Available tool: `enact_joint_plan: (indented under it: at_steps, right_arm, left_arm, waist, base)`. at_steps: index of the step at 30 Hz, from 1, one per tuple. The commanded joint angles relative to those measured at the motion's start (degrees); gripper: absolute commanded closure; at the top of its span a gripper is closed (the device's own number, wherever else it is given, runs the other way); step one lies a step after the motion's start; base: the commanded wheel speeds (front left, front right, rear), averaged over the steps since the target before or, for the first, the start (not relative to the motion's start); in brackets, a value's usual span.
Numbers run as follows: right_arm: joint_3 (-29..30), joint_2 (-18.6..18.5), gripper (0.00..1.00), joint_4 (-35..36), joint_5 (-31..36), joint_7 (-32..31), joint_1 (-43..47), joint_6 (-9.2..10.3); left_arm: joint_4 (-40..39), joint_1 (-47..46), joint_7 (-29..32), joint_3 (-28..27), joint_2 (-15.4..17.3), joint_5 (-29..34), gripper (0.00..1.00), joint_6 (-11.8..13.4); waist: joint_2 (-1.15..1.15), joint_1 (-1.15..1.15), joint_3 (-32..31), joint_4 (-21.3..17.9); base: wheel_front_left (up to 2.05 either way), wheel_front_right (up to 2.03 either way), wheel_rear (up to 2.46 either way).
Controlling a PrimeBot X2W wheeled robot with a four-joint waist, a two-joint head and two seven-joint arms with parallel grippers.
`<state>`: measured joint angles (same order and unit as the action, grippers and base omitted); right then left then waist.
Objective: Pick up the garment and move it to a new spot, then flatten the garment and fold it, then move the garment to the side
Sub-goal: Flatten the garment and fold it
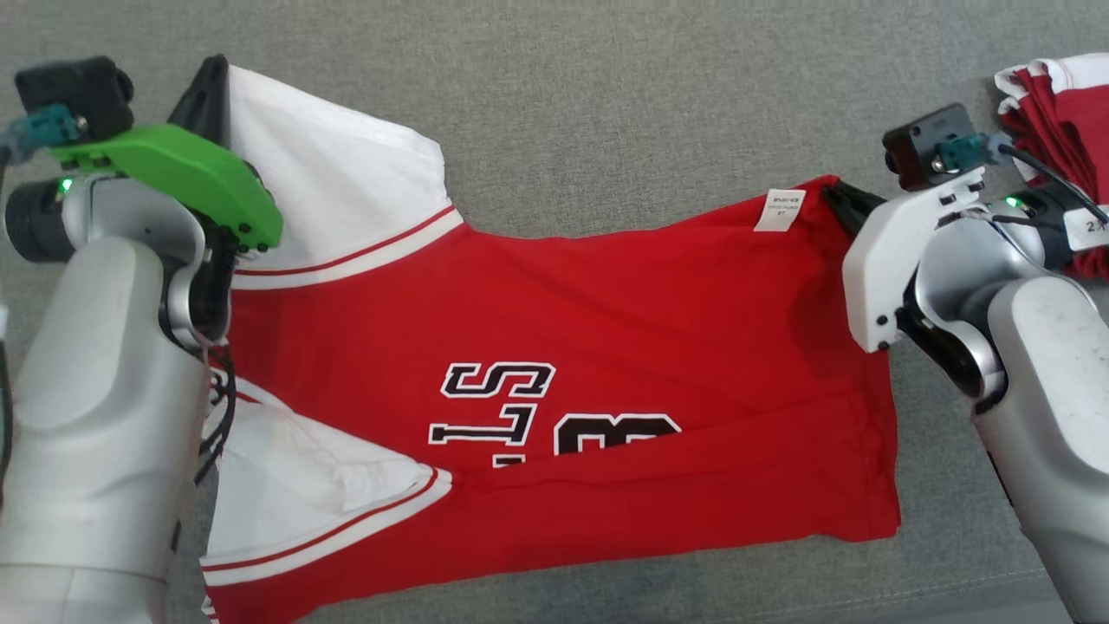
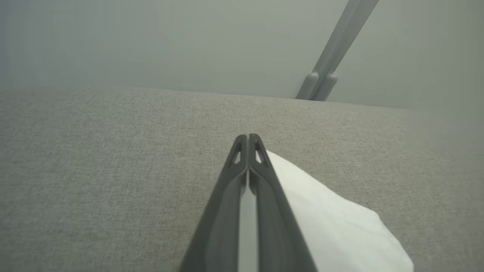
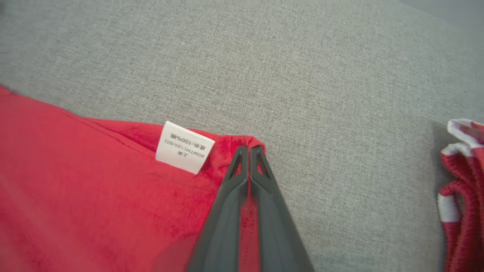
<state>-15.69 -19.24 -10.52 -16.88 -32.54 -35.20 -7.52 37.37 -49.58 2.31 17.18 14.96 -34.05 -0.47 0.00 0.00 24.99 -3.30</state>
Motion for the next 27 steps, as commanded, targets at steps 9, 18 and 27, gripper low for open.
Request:
enact_joint_plan:
  at_steps: [9, 18, 27]
  right_arm:
    - [4.72, -3.15, 1.0, 9.81, -2.27, 1.69, 11.37, 0.07]
    - [5.9, -7.06, 1.0, 17.05, -1.46, 3.7, 18.93, 0.08]
    - [1.44, -13.9, 1.0, 17.35, -1.56, 6.12, 22.94, 0.08]
  left_arm:
    - [-16.06, 17.88, -3.37, -0.66, -0.61, -2.87, 1.0, 2.48]
    - [-31.58, 33.59, -0.18, -1.01, 1.48, -3.87, 1.0, 7.8]
    - [-40.36, 43.39, 2.44, -2.48, 1.64, -6.87, 1.0, 11.43]
  waist:
    - [0.0, 0.0, -6.11, 3.11]
    - [0.0, 0.0, -9.48, 4.06]
    - [0.0, 0.0, -11.33, 4.69]
  base:
    - [0.0, 0.0, 0.0]
    - [0.0, 0.0, 0.0]
    - [0.0, 0.0, 0.0]
